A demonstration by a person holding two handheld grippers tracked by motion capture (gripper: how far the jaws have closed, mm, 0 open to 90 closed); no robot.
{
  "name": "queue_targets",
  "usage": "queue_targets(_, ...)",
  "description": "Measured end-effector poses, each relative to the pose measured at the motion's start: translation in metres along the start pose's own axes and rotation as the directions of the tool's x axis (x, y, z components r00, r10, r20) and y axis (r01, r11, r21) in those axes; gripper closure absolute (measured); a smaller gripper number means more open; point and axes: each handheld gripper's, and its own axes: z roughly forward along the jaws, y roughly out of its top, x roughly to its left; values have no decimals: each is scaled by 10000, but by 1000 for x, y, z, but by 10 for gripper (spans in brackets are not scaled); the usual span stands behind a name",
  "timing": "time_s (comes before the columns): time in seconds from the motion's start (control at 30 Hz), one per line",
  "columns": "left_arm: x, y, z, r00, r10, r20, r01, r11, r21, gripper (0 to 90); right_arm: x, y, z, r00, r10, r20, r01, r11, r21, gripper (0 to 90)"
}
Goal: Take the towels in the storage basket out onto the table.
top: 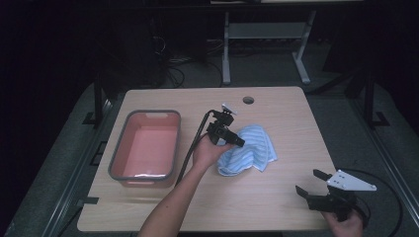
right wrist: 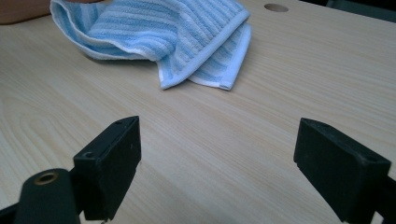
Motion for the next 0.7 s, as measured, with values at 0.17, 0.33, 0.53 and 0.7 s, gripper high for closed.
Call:
queue_targets(0.17,0,-6,-10,9997,232,1,-232,9997,-92,453,0,0,1,10000,-35,12,35,10000,17,144)
queue_targets(0.33,0,-11,-21,9993,361,-4,-361,9989,-306,429,0,0,2,10000,-16,9,16,10000,74,144)
queue_targets(0.53,0,-17,-28,9994,288,172,-279,9983,-507,417,0,0,2,10000,-14,20,14,10000,93,144)
queue_targets(0.7,2,-24,-32,9992,338,229,-325,9978,-571,405,-1,0,1,10000,31,41,-32,9999,98,141)
